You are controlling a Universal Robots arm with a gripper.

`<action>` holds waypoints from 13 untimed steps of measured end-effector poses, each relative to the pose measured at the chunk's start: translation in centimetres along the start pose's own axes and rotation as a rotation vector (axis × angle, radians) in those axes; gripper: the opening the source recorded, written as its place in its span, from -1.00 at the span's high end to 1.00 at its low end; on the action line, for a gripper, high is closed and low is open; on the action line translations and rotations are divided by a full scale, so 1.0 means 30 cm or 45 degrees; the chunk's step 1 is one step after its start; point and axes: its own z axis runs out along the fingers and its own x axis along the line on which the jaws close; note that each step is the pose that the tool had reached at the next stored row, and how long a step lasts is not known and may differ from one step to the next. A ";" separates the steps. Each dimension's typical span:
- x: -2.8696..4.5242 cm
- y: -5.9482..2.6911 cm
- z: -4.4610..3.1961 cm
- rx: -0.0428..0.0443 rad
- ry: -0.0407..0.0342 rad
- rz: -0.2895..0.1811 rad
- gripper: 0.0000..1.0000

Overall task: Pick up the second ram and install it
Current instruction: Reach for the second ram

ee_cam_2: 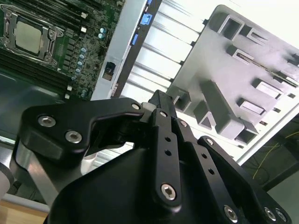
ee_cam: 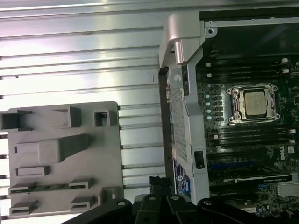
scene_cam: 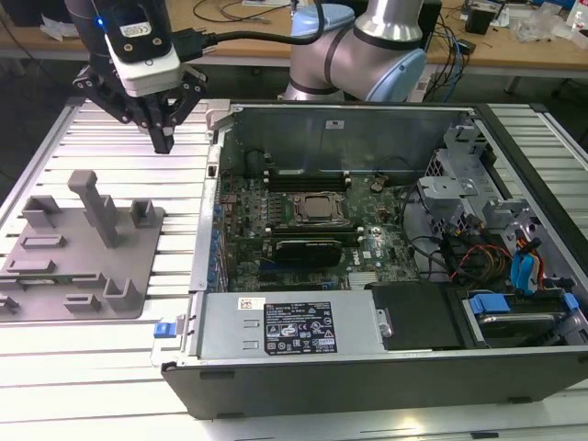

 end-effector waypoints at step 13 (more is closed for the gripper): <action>0.159 -0.019 0.030 0.000 -0.0001 0.000 0.84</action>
